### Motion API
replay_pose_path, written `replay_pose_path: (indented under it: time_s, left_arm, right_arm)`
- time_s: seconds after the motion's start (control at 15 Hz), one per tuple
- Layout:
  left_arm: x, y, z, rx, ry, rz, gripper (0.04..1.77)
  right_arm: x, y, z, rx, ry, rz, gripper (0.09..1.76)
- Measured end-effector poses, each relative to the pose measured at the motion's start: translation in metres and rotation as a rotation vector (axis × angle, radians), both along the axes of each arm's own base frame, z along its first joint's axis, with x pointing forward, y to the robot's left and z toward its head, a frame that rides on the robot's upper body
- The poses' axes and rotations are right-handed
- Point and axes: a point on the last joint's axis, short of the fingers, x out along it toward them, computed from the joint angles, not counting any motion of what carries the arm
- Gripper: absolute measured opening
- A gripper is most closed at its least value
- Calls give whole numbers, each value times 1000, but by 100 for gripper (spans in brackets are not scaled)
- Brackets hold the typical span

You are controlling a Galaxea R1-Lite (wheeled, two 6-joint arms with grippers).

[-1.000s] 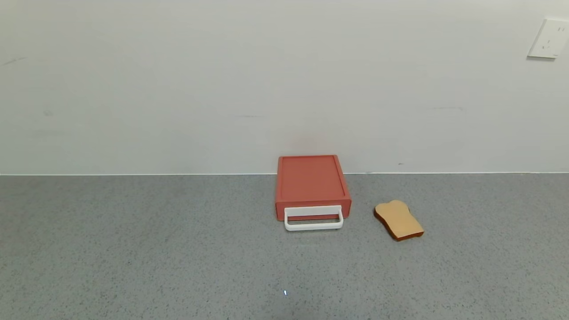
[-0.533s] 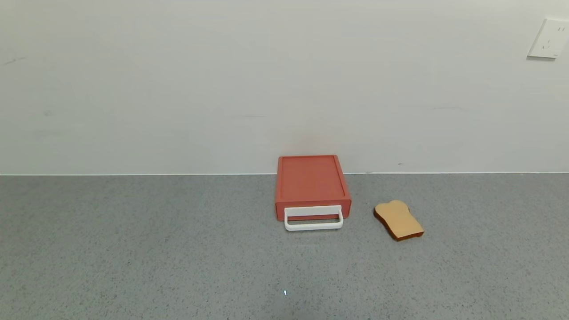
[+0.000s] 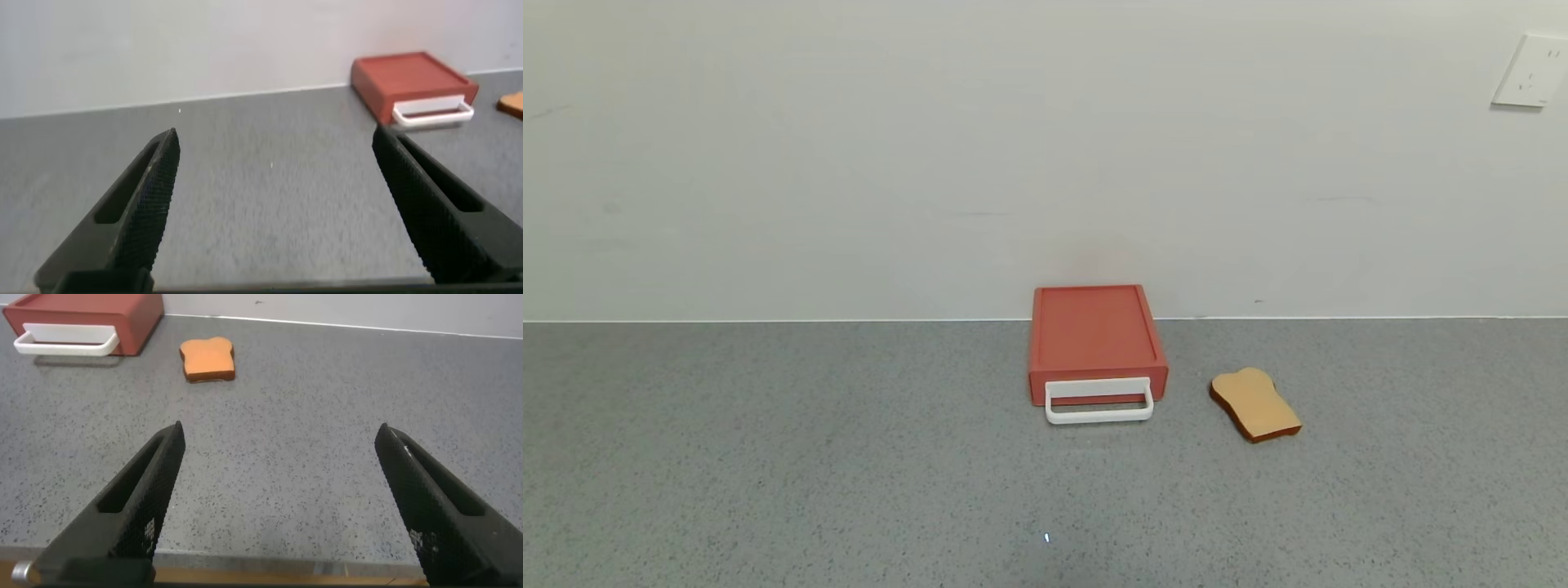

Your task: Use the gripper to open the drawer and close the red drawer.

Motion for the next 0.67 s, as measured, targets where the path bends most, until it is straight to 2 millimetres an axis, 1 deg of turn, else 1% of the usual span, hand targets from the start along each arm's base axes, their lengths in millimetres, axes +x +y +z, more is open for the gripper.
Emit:
replay_pose_path:
  time_s: [0.13,0.27,0.47,0.67]
  left_arm:
    - [15,-1,-9,6,-79,-24,170]
    - [31,-1,-24,12,-106,-52,170]
    - [49,-2,-54,13,-48,-66,171]
    - [59,-2,-79,8,20,-66,171]
  right_arm:
    - [0,0,0,0,0,0,171]
    - [0,0,0,0,0,0,171]
    - [0,0,0,0,0,0,171]
    - [0,0,0,1,0,0,171]
